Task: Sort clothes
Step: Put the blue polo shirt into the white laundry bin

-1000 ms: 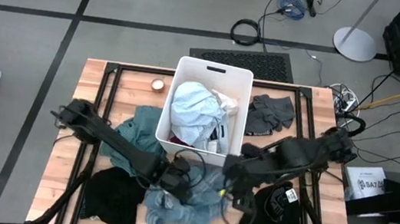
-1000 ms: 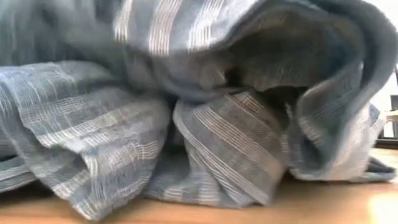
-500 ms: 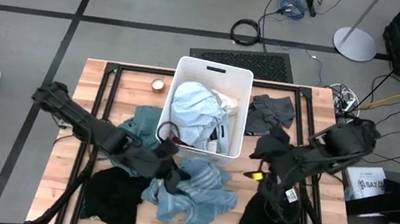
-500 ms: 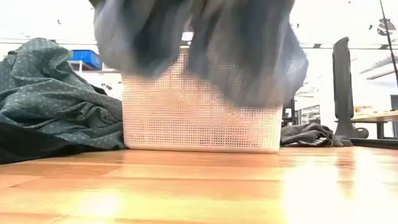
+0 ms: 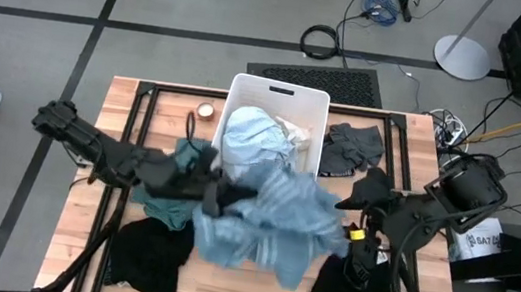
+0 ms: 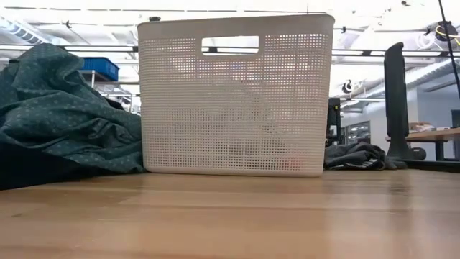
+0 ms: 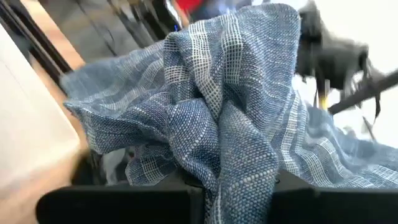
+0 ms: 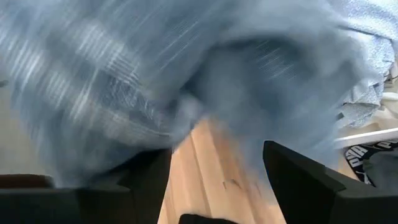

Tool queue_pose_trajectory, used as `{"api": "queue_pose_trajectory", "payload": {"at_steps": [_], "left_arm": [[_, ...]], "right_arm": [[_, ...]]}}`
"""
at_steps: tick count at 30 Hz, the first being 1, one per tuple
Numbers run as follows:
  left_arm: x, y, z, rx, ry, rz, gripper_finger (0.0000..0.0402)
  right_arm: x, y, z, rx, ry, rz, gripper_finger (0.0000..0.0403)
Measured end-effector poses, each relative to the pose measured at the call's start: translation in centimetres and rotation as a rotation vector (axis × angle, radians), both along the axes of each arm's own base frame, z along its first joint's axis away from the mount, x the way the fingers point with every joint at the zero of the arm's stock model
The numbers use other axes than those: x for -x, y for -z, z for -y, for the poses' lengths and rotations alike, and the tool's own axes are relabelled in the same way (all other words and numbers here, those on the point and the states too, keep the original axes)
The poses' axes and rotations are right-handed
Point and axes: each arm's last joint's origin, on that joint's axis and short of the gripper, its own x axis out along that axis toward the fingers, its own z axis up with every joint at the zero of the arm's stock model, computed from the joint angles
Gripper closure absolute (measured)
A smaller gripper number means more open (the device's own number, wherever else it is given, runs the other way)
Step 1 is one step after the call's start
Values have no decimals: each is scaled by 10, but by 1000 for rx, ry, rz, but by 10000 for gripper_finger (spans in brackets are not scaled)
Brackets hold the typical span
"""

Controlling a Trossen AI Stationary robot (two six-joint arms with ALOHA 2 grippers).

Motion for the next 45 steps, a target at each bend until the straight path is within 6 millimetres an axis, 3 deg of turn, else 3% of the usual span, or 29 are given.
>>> {"api": "queue_pose_trajectory", "payload": {"at_steps": [12, 19, 24, 33, 39, 45], "left_arm": [[25, -18, -109, -77, -322, -56, 356], [26, -2, -153, -79, -403, -216, 356], [15, 19, -180, -82, -468, -342, 356], [-15, 59, -207, -236, -419, -567, 356], [-35, 77, -212, -393, -326, -670, 356], [-62, 89, -212, -627, -120, -897, 356]], "right_arm": [[16, -1, -20, -9, 17, 53, 161], [22, -2, -27, -11, 28, 79, 161], [24, -2, -28, -11, 42, 91, 161], [23, -2, -28, -29, 65, 94, 161], [23, -2, -28, -36, 71, 93, 161], [22, -2, -27, -42, 78, 91, 161]]}}
